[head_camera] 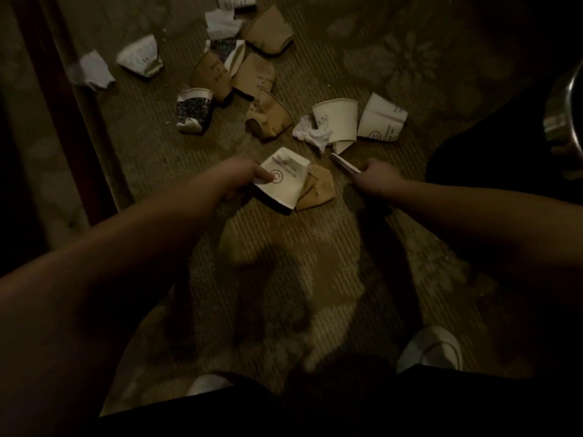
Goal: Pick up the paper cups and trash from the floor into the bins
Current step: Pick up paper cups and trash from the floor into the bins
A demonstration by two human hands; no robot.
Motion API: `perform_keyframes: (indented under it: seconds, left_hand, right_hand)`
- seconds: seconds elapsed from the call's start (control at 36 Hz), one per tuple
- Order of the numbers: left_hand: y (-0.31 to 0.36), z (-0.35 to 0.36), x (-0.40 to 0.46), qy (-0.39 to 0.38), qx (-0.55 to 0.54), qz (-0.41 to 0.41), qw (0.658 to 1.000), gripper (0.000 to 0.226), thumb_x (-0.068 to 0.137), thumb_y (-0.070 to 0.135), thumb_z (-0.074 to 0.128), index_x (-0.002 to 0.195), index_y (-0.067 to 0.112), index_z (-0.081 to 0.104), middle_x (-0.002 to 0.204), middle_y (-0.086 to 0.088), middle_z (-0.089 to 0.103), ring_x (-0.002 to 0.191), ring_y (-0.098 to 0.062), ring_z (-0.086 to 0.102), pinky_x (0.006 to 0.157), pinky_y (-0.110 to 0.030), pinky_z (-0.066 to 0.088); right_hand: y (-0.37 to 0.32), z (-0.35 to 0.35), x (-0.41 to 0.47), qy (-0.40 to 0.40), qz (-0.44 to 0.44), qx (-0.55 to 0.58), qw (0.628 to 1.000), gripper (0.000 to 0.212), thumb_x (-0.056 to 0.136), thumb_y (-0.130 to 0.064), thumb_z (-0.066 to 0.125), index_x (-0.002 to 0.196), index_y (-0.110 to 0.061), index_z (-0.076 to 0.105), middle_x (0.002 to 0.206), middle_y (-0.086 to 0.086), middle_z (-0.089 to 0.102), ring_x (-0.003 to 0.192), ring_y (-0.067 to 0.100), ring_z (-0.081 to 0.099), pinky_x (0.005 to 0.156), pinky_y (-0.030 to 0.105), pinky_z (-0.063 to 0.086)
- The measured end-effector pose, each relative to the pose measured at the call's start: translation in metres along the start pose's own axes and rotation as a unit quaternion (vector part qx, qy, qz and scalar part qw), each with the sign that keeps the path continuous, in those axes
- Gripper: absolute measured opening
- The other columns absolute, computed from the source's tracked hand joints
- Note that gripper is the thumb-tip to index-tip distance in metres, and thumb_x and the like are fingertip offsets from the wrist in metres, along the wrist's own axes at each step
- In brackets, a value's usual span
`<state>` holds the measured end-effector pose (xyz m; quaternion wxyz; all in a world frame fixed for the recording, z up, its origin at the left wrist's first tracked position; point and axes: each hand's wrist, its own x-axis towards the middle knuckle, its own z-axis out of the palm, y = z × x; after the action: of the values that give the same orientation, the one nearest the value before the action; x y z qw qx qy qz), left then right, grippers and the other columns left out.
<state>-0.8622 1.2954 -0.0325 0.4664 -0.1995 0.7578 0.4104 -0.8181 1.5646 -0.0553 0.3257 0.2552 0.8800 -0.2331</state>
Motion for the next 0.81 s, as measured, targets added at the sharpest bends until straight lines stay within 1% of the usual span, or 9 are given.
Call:
perform_keyframes:
  seconds: [0.06,0.14,0.19,0.25,0.33,0.5,0.58,0.69,0.81]
  left_hand:
    - [-0.002,0.008,0.013,0.014,0.031,-0.005,0.999,0.057,0.069,0.031,0.084,0.120,0.012,0.065,0.111,-0.005,0.070,0.104,-0.024,0.065,0.092,-0.042,0.053]
    - [0.010,0.023,0.002,0.046,0.043,-0.002,0.998,0.042,0.077,0.026,0.083,0.110,0.008,0.065,0.104,-0.006,0.068,0.088,-0.020,0.064,0.066,-0.030,0.049]
    - [0.014,0.028,0.003,0.064,0.061,0.010,0.996,0.038,0.080,0.024,0.082,0.110,0.009,0.064,0.100,-0.006,0.066,0.076,-0.015,0.059,0.058,-0.027,0.043]
    - [0.012,0.029,0.009,0.074,0.065,0.024,0.995,0.052,0.079,0.024,0.083,0.121,0.005,0.060,0.111,-0.009,0.064,0.083,-0.017,0.060,0.065,-0.029,0.045]
    - [0.010,0.029,0.012,0.081,0.065,0.024,0.994,0.068,0.077,0.023,0.085,0.134,0.006,0.052,0.130,-0.012,0.059,0.113,-0.027,0.059,0.086,-0.036,0.049]
    - [0.005,0.010,0.018,0.014,0.030,0.038,0.999,0.054,0.080,0.015,0.080,0.130,0.010,0.060,0.120,-0.008,0.068,0.110,-0.025,0.064,0.100,-0.044,0.051]
    - [-0.002,0.000,0.019,-0.009,-0.028,0.031,0.999,0.041,0.086,0.003,0.069,0.126,0.010,0.063,0.113,-0.010,0.071,0.106,-0.027,0.067,0.096,-0.045,0.054]
    - [-0.013,-0.001,0.018,-0.043,-0.092,0.016,0.995,0.036,0.091,-0.004,0.059,0.125,0.007,0.061,0.113,-0.014,0.070,0.106,-0.029,0.067,0.092,-0.041,0.054]
    - [-0.017,0.009,0.012,-0.064,-0.119,-0.009,0.991,0.028,0.094,-0.007,0.052,0.116,0.008,0.060,0.100,-0.010,0.069,0.088,-0.020,0.067,0.070,-0.029,0.055]
  right_hand:
    - [0.005,-0.006,0.003,0.011,0.000,0.013,1.000,0.044,0.094,-0.033,0.059,0.131,-0.009,0.054,0.125,0.013,0.059,0.102,0.028,0.061,0.069,0.032,0.046]
    - [0.011,-0.016,0.005,0.029,0.005,0.043,0.999,0.040,0.096,-0.024,0.052,0.132,-0.007,0.052,0.129,0.015,0.057,0.108,0.031,0.060,0.079,0.036,0.051]
    - [0.013,-0.021,0.007,0.031,0.013,0.056,0.998,0.040,0.096,-0.023,0.054,0.131,-0.005,0.050,0.125,0.015,0.056,0.107,0.031,0.059,0.082,0.040,0.054]
    - [0.014,-0.023,0.007,0.029,0.018,0.104,0.994,0.041,0.096,-0.024,0.053,0.134,-0.007,0.048,0.120,0.011,0.054,0.102,0.028,0.058,0.070,0.036,0.052]
    - [0.017,-0.024,0.012,0.045,-0.010,0.176,0.983,0.047,0.097,-0.027,0.051,0.140,-0.010,0.044,0.130,0.011,0.054,0.112,0.027,0.056,0.088,0.036,0.049]
    - [0.008,-0.049,0.030,0.125,-0.042,0.243,0.961,0.044,0.100,-0.028,0.053,0.140,-0.010,0.045,0.136,0.010,0.055,0.121,0.025,0.055,0.098,0.034,0.045]
    - [0.000,-0.065,0.041,0.149,-0.034,0.248,0.957,0.040,0.102,-0.025,0.051,0.138,-0.009,0.047,0.134,0.012,0.055,0.119,0.025,0.056,0.095,0.036,0.049]
    - [-0.005,-0.076,0.060,0.120,-0.023,0.225,0.967,0.049,0.101,-0.037,0.053,0.139,-0.006,0.050,0.135,0.014,0.056,0.120,0.028,0.056,0.094,0.038,0.050]
    - [-0.007,-0.076,0.071,0.089,-0.023,0.151,0.984,0.062,0.099,-0.050,0.050,0.143,-0.007,0.048,0.143,0.018,0.047,0.127,0.033,0.050,0.105,0.043,0.045]
